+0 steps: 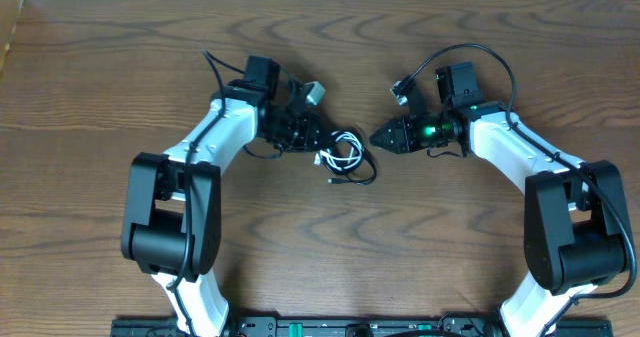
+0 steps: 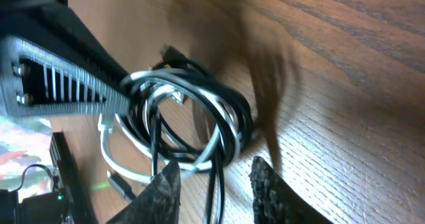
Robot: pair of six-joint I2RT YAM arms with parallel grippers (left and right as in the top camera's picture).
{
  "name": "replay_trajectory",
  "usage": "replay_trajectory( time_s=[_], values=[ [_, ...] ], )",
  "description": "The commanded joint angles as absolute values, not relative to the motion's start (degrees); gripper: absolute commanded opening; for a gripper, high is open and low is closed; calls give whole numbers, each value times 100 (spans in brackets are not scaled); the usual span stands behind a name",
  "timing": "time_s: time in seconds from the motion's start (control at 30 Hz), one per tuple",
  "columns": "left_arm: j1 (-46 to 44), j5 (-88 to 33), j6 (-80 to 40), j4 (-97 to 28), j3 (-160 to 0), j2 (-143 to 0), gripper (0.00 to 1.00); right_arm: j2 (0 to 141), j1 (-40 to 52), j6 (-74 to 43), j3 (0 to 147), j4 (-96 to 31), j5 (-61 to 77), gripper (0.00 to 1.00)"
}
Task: Untangle cables
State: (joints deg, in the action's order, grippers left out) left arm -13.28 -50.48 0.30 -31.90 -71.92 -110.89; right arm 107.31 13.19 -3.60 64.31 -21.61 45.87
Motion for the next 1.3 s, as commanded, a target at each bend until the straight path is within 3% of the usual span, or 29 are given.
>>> replay_trajectory(
  time_s=[0.0, 0.17, 0.37, 0.5, 0.77, 0.97, 1.2, 1.27],
  values=[
    [-1492, -4998, 145, -3177, -7175, -11155, 8, 10798, 1361, -272, 6394, -2163, 4687, 29],
    [-1695, -4923, 150, -3116, -7175, -11155, 8, 10798, 1361, -272, 6394, -2167, 4687, 30],
    [-1872, -4923, 145, -2936, -7175, -11155, 8, 10798, 1393, -270, 6394, -2167, 4613, 59],
    [-1927, -4925, 86, -2923, -7175, -11155, 8, 10798, 1452, -272, 6394, -2209, 4239, 67],
    [-1949, -4925, 12, -2921, -7175, -11155, 8, 10798, 1643, -272, 6394, -2209, 3621, 54],
    [-1949, -4925, -3, -2923, -7175, -11155, 8, 10798, 1892, -272, 6394, -2204, 3079, 40],
    [-1949, -4925, -3, -2923, -7175, -11155, 8, 10798, 2104, -272, 6394, -2171, 2685, 32],
    [-1949, -4923, -3, -2923, -7172, -11157, 8, 10798, 2110, -272, 6394, -2161, 2685, 25]
  ],
)
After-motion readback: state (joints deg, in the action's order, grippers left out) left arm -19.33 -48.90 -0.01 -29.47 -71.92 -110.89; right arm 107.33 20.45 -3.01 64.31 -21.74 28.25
